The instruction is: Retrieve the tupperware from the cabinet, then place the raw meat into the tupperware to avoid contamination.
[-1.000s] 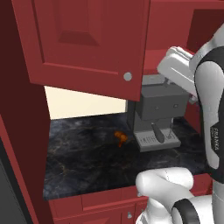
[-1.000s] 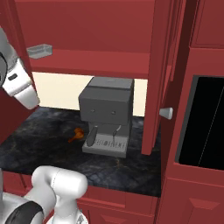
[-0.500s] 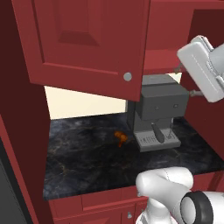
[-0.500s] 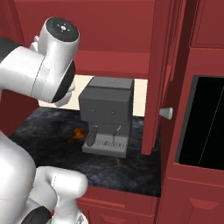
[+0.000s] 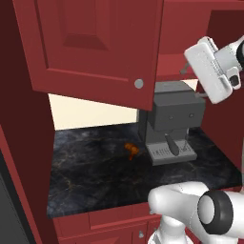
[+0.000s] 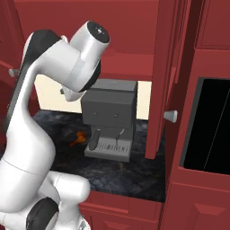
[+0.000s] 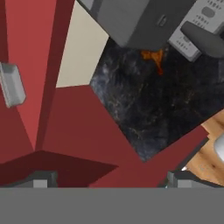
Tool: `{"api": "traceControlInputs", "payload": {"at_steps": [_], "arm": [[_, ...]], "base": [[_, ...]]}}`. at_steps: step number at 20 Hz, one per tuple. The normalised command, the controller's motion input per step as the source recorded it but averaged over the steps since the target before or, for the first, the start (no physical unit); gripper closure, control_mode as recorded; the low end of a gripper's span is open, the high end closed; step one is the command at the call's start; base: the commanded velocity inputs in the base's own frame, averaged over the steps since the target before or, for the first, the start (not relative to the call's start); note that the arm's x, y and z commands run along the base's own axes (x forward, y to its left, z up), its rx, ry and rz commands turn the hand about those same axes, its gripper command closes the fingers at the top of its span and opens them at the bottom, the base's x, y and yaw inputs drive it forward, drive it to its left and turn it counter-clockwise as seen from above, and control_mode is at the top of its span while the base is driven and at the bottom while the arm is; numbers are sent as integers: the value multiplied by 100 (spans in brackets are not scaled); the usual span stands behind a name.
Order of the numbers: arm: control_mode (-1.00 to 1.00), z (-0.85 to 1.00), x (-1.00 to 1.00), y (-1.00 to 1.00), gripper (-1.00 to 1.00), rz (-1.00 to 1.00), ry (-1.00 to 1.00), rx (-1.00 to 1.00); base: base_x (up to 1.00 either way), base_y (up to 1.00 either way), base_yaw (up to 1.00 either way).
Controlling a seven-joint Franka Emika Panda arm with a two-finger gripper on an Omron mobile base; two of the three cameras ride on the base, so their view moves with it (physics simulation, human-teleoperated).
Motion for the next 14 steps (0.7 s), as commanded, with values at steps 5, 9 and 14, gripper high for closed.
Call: {"api": "traceControlInputs", "payload": {"at_steps": [5,9,14], "arm": [[-100,3,50,31,-100,13,19,0],[-100,1,48,32,-100,13,14,1],[-100,0,28,50,-100,11,12,3]], "base": [[0,0,0],[0,0,0],[0,0,0]]}}
